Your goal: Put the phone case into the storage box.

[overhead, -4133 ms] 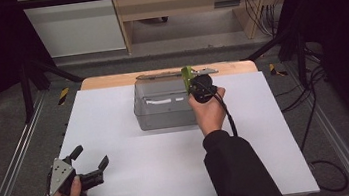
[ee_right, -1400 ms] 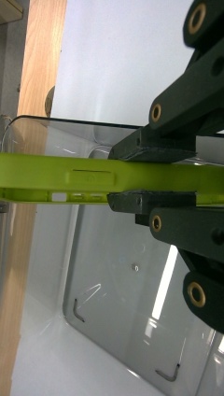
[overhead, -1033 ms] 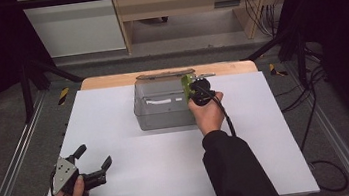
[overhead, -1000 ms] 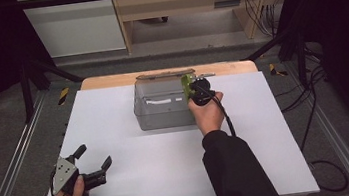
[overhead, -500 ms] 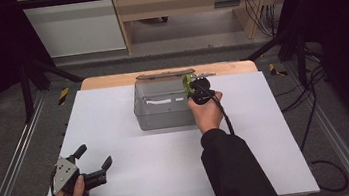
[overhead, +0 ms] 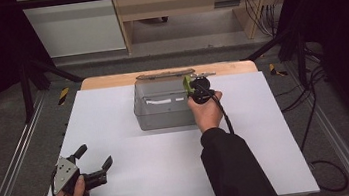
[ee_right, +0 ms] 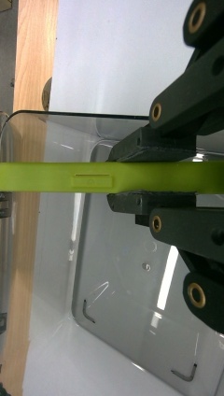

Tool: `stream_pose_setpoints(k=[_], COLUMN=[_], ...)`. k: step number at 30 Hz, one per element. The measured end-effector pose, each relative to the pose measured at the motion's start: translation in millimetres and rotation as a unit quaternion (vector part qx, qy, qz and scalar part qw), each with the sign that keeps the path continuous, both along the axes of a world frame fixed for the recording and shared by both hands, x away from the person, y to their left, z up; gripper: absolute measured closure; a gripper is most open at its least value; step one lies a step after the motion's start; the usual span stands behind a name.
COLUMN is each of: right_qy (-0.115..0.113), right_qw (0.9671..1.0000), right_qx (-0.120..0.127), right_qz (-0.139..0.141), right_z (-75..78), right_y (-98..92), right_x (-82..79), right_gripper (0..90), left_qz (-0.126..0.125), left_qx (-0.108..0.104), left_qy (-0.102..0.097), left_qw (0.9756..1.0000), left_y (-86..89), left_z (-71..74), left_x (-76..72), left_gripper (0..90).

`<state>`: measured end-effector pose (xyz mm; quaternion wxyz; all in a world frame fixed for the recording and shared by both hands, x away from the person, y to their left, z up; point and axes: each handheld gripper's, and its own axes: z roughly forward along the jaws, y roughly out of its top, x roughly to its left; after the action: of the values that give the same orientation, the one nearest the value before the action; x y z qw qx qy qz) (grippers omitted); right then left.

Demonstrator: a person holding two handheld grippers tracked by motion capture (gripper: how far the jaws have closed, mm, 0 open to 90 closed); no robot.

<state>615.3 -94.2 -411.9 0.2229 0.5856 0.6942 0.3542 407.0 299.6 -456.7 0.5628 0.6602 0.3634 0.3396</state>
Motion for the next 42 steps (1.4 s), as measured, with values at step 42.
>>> stream_pose_setpoints(k=[42], right_qy=[-0.014], right_qw=[0.9998], right_qx=[-0.011], right_qz=[0.005], right_z=[-1.4], right_y=[3.0], right_x=[0.1], right_gripper=[70.7], left_qz=[-0.001], left_qx=[0.002], left_qy=[-0.001], left_qw=[1.0], left_y=[-0.5], left_z=[0.0], left_x=[0.1], left_gripper=[3.2])
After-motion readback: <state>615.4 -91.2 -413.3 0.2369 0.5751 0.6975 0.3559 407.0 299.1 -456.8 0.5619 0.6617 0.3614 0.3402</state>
